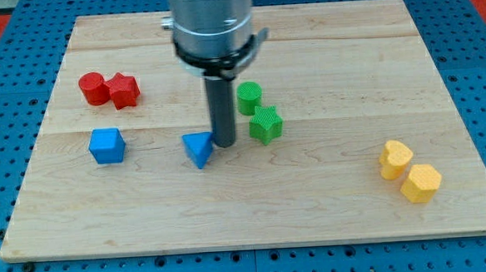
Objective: Place the blue triangle diagonally to the bottom right of the blue cube
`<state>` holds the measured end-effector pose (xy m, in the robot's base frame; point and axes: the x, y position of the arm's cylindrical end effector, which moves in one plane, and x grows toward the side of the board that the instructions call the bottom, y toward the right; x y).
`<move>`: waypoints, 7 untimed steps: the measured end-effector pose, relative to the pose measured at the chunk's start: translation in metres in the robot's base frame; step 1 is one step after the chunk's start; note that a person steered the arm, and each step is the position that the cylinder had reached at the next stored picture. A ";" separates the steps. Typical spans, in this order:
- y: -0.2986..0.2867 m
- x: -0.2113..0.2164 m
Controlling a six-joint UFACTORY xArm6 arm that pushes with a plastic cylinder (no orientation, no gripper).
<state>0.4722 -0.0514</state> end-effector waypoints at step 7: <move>-0.092 0.011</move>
<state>0.4835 -0.1432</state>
